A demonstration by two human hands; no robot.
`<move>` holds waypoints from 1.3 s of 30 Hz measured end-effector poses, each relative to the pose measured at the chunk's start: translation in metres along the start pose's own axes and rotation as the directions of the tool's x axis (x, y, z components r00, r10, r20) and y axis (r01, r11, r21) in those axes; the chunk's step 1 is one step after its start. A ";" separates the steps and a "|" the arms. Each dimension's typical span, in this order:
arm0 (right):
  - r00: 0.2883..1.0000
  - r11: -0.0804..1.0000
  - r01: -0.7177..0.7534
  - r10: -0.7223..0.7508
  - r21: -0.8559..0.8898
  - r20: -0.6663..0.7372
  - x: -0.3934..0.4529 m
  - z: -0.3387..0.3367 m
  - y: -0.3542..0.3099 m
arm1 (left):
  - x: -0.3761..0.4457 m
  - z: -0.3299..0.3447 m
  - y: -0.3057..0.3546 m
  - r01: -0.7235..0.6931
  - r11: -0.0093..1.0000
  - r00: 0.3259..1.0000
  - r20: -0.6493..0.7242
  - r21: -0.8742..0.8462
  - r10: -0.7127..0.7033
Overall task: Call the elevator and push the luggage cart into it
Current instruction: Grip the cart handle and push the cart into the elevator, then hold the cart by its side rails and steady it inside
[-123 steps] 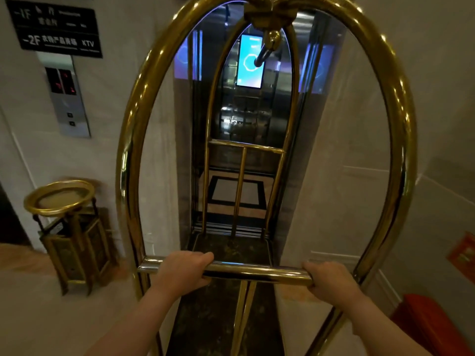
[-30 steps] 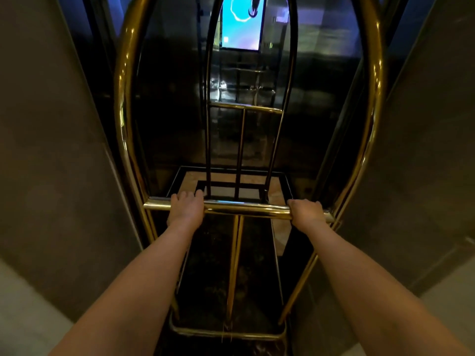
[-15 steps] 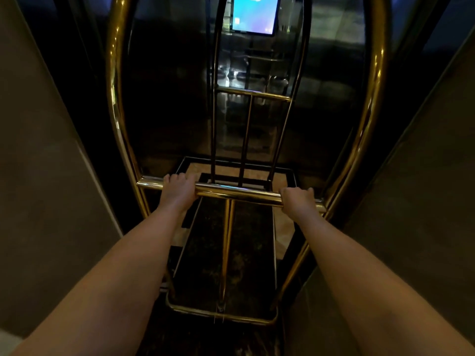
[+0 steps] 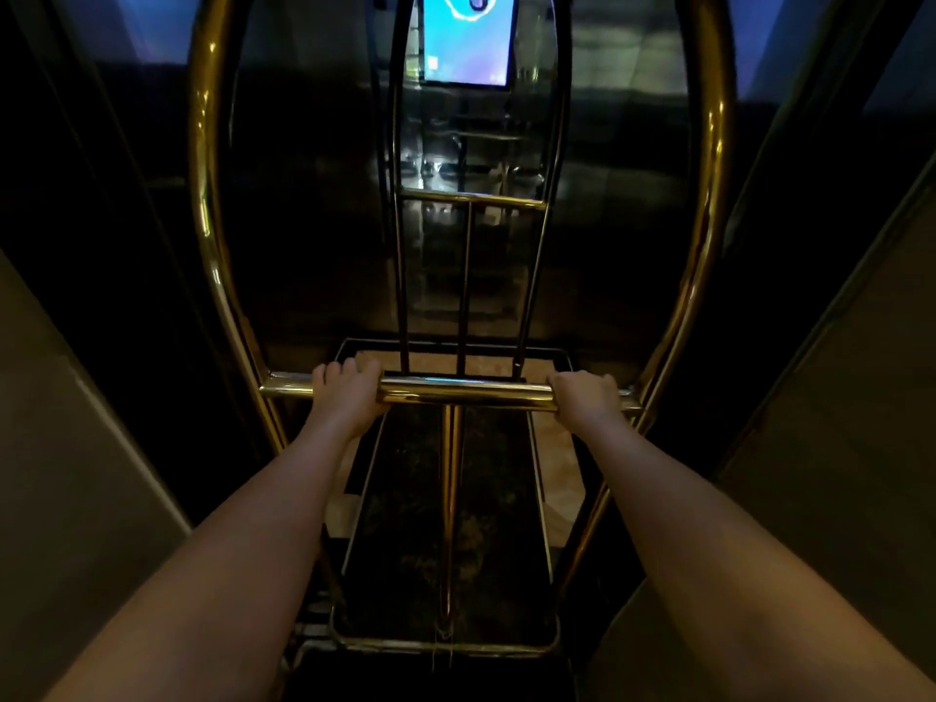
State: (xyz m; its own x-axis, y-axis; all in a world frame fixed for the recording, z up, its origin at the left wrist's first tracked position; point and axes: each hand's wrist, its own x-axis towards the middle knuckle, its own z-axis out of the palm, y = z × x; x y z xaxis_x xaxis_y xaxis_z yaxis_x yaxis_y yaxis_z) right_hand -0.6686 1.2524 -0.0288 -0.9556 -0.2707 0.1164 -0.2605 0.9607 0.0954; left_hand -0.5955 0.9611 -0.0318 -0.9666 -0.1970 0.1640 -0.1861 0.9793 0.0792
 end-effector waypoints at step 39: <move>0.995 0.998 0.047 -0.050 -0.036 -0.085 0.366 0.047 0.034 | 0.369 0.074 0.002 -0.033 0.995 0.991 -0.126 0.098 0.045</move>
State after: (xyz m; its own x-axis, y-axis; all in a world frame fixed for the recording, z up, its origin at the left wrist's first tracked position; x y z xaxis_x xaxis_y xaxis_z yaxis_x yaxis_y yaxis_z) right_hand -1.0335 1.1885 -0.0295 -0.9262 -0.3225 0.1951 -0.3000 0.9441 0.1365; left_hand -0.9659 0.8937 -0.0438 -0.9441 -0.1566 0.2900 -0.1705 0.9851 -0.0233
